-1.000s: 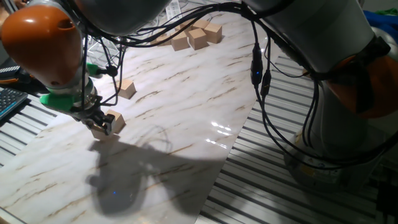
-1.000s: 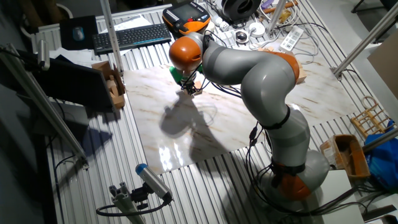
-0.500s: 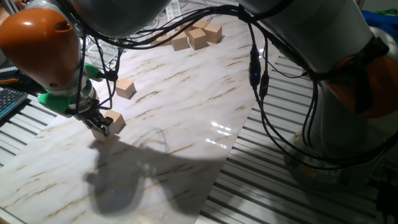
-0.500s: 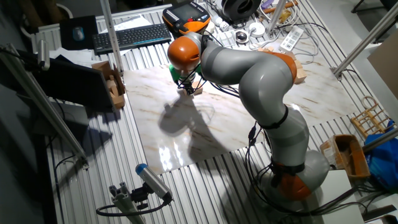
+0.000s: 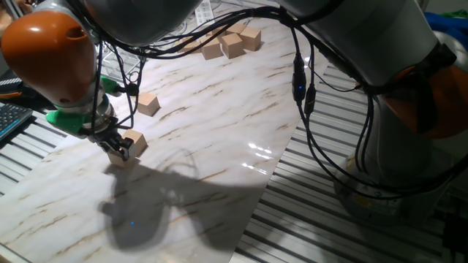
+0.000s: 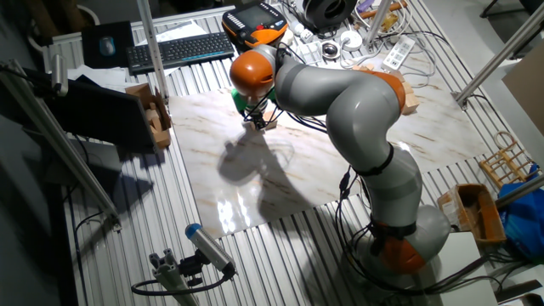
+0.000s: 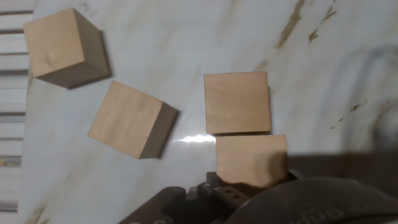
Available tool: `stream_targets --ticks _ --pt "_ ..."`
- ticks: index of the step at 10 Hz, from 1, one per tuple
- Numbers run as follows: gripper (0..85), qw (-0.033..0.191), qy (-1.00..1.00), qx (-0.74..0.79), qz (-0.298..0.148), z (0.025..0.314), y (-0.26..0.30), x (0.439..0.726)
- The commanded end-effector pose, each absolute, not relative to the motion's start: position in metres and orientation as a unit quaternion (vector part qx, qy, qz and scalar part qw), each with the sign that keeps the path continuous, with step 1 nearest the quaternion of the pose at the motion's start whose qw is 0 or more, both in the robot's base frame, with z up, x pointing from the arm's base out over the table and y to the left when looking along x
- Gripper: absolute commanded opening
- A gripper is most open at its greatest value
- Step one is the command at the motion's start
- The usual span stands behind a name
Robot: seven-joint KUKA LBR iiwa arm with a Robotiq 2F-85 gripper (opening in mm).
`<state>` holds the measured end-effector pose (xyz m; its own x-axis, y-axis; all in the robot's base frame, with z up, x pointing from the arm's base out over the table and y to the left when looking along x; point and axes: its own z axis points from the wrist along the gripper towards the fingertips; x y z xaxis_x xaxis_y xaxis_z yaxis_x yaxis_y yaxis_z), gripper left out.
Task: Stack the blocks into a pyramid shape
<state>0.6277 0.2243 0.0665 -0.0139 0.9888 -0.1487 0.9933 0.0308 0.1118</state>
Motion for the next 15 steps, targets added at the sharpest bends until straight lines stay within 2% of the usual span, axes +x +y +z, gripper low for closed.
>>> stream_targets --ticks 1,9,15 --pt "0.0 0.094 0.711 0.696 -0.011 0.0661 0.2245 0.6277" --pt "0.0 0.102 0.711 0.695 -0.014 0.0621 0.2231 0.6324" --pt "0.0 0.097 0.714 0.693 -0.012 0.0594 0.2211 0.6347"
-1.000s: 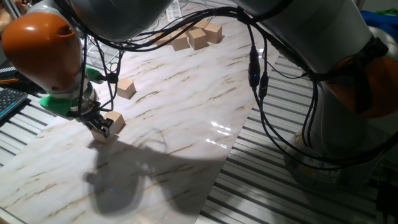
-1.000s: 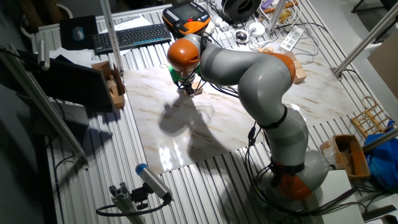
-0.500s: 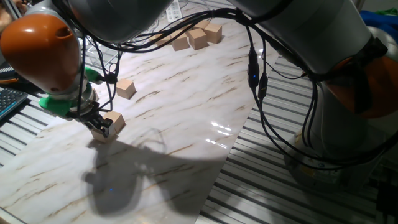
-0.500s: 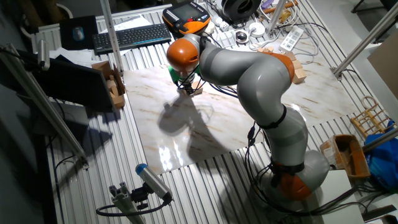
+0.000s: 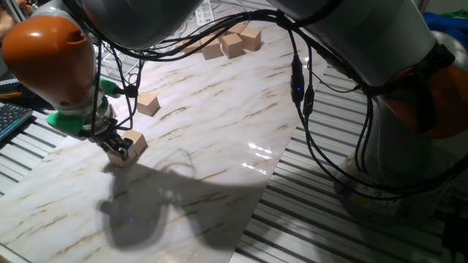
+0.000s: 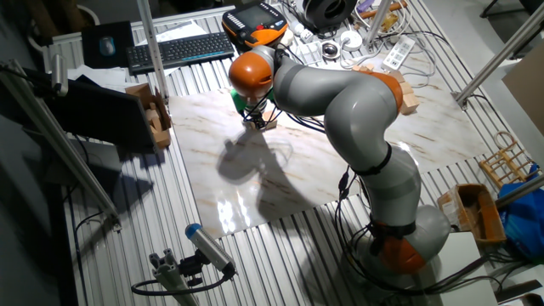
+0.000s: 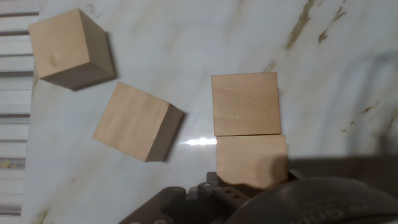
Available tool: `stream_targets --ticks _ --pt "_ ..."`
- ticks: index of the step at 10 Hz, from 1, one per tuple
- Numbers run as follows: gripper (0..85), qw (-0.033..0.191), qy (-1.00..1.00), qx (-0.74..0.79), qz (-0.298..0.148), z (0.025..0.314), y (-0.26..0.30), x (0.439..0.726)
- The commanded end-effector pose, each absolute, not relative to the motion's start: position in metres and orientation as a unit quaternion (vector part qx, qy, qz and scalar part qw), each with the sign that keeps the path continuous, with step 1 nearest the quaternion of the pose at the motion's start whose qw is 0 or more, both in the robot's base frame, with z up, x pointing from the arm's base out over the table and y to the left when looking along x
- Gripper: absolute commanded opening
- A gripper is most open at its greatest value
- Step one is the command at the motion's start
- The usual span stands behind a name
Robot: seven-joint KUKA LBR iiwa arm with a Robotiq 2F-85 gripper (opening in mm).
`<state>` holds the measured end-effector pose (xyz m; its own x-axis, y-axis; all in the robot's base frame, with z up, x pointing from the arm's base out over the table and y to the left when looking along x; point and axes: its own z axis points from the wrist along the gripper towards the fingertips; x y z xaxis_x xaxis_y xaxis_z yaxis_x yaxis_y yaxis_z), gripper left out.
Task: Stack the blocks into a pyramid shape
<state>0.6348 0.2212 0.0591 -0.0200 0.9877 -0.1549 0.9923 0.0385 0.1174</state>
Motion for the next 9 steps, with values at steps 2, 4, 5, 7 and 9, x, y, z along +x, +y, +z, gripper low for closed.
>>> stream_targets --ticks 2,4,5,7,9 --pt "0.0 0.096 0.714 0.693 -0.013 0.0589 0.2212 0.6347" --pt "0.0 0.097 0.715 0.693 -0.013 0.0581 0.2210 0.6350" --pt "0.0 0.097 0.715 0.692 -0.013 0.0577 0.2209 0.6351" --pt "0.0 0.098 0.717 0.690 -0.012 0.0572 0.2209 0.6350" --pt "0.0 0.098 0.718 0.689 -0.013 0.0556 0.2213 0.6350"
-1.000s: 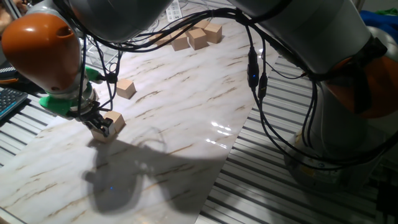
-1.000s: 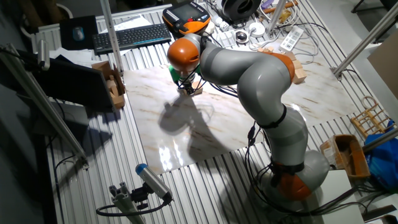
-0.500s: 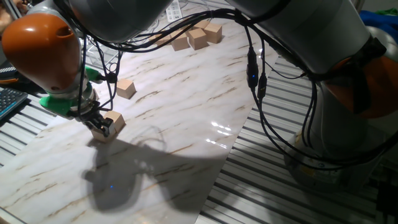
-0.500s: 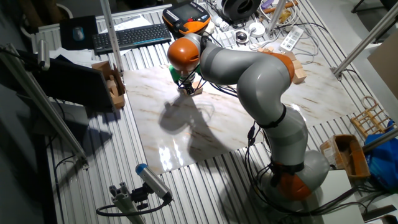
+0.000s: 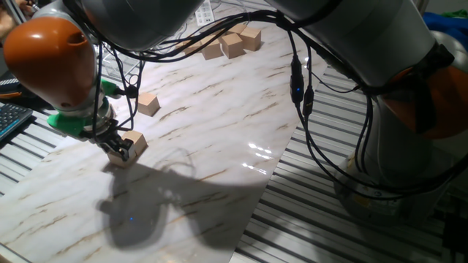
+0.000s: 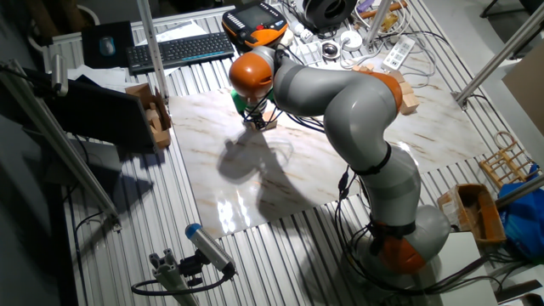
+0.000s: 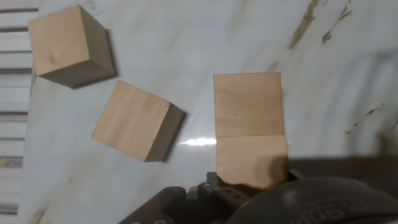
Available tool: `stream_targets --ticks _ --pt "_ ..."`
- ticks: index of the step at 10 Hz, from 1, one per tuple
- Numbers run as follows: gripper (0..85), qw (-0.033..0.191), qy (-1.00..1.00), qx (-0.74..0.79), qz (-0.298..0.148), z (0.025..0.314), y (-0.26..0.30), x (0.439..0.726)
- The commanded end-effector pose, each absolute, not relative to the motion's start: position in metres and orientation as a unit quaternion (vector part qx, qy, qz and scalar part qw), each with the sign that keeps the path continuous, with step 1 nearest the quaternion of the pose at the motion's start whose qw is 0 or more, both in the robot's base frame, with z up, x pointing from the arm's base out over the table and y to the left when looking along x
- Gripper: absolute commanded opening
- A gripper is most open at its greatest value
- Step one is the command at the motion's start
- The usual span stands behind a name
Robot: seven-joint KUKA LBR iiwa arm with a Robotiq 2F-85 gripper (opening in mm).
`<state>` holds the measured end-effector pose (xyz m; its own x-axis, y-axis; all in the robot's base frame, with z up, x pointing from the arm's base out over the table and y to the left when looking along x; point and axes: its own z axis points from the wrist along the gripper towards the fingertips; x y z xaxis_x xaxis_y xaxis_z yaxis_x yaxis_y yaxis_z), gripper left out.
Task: Stack the blocks into a pyramid shape
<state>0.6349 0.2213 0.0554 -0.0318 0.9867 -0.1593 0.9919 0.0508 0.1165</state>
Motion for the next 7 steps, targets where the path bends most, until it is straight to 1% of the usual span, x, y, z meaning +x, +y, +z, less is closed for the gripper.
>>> stream_targets --ticks 1,7 --pt "0.0 0.099 0.719 0.688 -0.014 0.0544 0.2211 0.6347" --pt "0.0 0.101 0.719 0.688 -0.012 0.0530 0.2212 0.6341"
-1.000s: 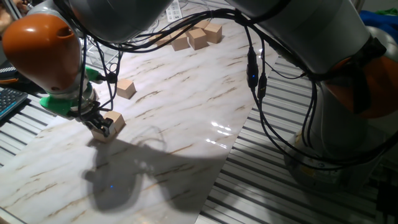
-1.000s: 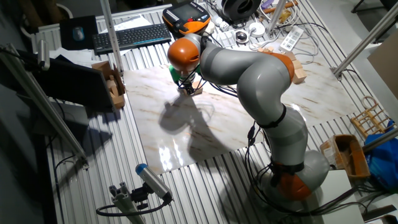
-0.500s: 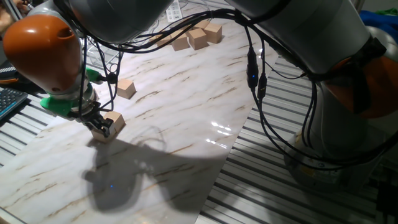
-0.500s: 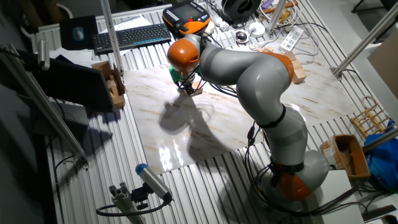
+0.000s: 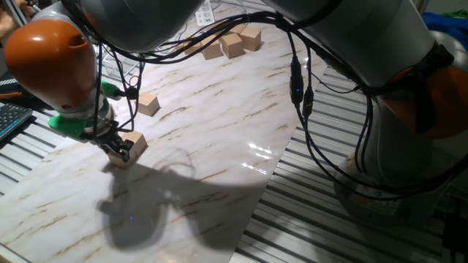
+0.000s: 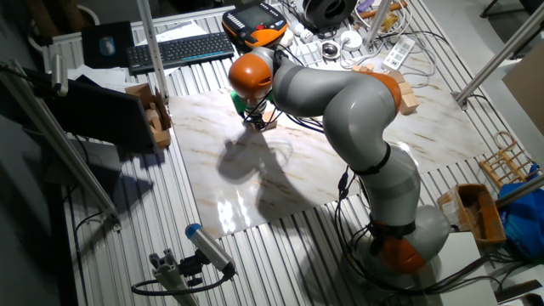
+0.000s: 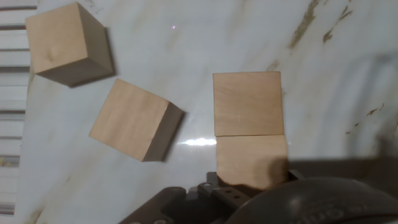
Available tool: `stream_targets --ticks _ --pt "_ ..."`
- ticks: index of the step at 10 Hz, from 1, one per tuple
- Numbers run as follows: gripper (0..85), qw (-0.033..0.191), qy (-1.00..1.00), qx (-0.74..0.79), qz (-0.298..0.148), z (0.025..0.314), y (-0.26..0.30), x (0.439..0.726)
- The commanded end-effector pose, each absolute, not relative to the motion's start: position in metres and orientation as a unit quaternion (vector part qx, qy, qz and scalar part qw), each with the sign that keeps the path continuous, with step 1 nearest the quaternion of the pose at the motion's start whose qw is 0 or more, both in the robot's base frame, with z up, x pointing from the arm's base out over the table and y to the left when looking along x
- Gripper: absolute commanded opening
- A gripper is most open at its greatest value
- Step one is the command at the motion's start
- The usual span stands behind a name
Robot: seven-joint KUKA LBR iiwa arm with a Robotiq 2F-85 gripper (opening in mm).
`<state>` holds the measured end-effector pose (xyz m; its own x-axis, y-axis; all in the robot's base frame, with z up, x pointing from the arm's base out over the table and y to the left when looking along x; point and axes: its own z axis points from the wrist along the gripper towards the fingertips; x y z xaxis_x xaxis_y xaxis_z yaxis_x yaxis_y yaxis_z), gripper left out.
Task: Stack the blocks into a pyramid shape
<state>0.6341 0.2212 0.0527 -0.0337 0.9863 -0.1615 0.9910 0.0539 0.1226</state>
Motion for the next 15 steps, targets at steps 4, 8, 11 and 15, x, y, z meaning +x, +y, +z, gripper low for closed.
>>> stream_targets --ticks 4,8,11,15 --pt "0.0 0.108 0.720 0.686 -0.009 0.0521 0.2217 0.6337" --pt "17.0 0.112 0.719 0.686 -0.010 0.0517 0.2222 0.6331" --pt "34.0 0.112 0.719 0.686 -0.009 0.0516 0.2223 0.6330" --pt "34.0 0.109 0.717 0.688 -0.024 0.0513 0.2226 0.6328"
